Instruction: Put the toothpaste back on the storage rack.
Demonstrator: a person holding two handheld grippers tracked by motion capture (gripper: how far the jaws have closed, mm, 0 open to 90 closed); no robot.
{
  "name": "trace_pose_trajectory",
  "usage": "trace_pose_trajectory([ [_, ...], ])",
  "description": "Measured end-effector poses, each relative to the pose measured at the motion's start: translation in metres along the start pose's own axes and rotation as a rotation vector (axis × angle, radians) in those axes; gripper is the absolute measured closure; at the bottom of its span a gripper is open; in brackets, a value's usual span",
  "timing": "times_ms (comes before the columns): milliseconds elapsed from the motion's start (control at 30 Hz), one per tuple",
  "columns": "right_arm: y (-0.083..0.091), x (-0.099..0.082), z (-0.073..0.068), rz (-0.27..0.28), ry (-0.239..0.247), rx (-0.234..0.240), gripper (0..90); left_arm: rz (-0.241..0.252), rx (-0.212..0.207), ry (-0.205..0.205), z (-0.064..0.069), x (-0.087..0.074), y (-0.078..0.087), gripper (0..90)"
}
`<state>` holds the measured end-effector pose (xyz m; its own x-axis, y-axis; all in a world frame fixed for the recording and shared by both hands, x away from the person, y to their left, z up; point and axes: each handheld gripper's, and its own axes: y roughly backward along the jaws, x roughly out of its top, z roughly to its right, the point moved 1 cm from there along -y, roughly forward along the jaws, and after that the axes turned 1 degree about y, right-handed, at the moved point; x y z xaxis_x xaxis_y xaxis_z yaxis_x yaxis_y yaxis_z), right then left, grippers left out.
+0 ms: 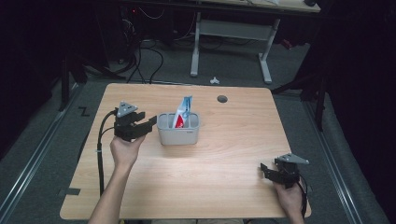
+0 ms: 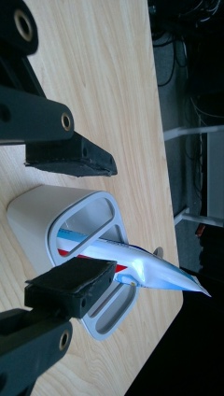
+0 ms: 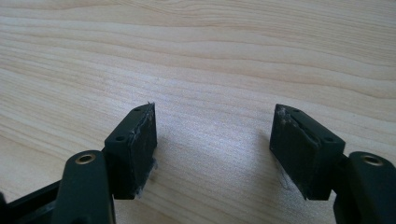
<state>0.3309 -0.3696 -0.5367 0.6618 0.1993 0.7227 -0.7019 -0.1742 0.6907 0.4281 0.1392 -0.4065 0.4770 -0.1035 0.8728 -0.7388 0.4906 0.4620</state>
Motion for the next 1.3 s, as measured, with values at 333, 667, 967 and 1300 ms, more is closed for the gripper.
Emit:
trace_pose_trajectory([
  [333, 0.000, 0.000, 0.000, 0.000, 0.000, 0.000, 31.9, 0.000, 0.000, 0.014, -0.004, -0.006, 0.008, 47.7],
  [667, 0.000, 0.000, 0.000, 0.000, 0.000, 0.000, 31.9, 0.003, 0.009, 0.013, -0.007, -0.011, 0.015, 47.7],
  [967, 0.000, 0.000, 0.000, -0.001, -0.001, 0.000, 31.9, 0.000, 0.009, -0.004, -0.004, -0.016, 0.018, 48.3],
  [1300, 0.000, 0.000, 0.000, -0.001, -0.003, -0.002, 31.9, 0.013, 0.005, 0.011, -0.003, -0.024, 0.025, 48.1],
])
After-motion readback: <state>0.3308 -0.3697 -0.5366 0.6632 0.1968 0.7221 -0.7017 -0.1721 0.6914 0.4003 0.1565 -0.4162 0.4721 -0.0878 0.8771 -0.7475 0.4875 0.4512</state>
